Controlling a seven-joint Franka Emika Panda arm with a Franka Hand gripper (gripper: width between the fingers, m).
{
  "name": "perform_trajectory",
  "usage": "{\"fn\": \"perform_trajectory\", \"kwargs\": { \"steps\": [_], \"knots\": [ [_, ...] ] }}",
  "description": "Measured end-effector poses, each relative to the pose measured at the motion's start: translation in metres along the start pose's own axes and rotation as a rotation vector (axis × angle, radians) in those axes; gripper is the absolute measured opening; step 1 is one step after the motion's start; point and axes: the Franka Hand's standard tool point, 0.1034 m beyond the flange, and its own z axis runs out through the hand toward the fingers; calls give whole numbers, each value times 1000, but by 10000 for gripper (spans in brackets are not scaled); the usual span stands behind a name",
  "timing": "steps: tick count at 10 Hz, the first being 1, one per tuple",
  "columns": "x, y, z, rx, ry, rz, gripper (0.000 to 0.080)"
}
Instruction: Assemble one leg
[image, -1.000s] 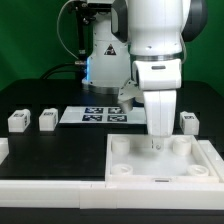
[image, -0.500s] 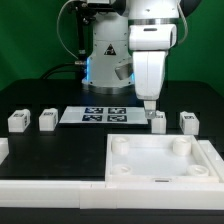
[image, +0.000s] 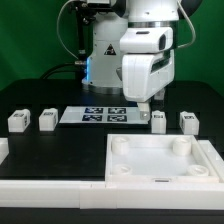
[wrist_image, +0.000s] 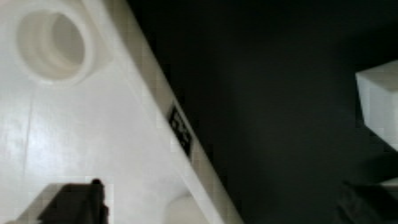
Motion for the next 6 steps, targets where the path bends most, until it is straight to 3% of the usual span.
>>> {"fn": "perform_trajectory", "kwargs": {
  "steps": [1, 3, 6],
  "knots": [
    [-3, -6, 4, 9, 7, 166, 649],
    [10, -22, 6, 11, 28, 480, 649],
    [32, -44, 9, 45, 32, 865, 649]
  ]
}}
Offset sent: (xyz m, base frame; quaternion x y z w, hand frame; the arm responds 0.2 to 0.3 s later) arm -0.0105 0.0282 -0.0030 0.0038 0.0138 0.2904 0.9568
